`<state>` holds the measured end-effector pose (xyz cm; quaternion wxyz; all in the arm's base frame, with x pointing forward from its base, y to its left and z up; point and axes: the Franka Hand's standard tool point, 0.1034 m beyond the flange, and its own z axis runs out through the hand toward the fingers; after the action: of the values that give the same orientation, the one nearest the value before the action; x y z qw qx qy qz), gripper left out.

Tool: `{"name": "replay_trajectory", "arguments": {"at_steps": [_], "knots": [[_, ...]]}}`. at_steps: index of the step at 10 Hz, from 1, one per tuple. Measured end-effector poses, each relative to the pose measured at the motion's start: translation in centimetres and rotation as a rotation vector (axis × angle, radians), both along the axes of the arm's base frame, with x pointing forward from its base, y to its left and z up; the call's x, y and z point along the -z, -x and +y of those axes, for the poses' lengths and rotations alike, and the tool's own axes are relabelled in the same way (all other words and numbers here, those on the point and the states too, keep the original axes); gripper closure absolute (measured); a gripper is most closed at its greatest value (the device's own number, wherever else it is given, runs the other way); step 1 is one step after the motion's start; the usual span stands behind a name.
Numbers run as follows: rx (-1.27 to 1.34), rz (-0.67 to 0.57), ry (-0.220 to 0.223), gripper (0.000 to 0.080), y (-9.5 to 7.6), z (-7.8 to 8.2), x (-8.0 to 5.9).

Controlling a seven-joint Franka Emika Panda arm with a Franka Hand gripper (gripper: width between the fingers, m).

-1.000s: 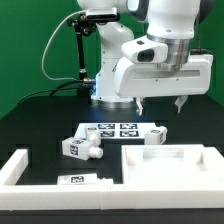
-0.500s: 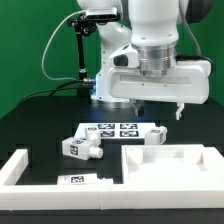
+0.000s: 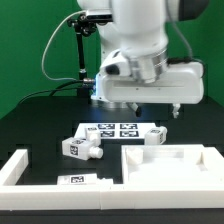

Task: Assemble one leg

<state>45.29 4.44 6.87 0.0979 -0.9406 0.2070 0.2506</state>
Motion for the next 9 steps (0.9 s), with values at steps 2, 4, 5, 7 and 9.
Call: {"name": "replay_trajectory", "arguments": {"at_steps": [2,4,5,7,9], "knots": [[0.026,0.214,-0.109,0.0151,-0.7,-0.7,0.5],[0.012,0.264,-0.134,0.0151,-1.1,-0.6,0.9],[0.014,0.264,-0.133,0.0151,-1.2,-0.7,1.2],[0.097,0.341,-0.202,0.0151,0.5,0.0,2.5],[0.112,0.419,-0.232,0.0151,1.8,0.1,4.4]]}}
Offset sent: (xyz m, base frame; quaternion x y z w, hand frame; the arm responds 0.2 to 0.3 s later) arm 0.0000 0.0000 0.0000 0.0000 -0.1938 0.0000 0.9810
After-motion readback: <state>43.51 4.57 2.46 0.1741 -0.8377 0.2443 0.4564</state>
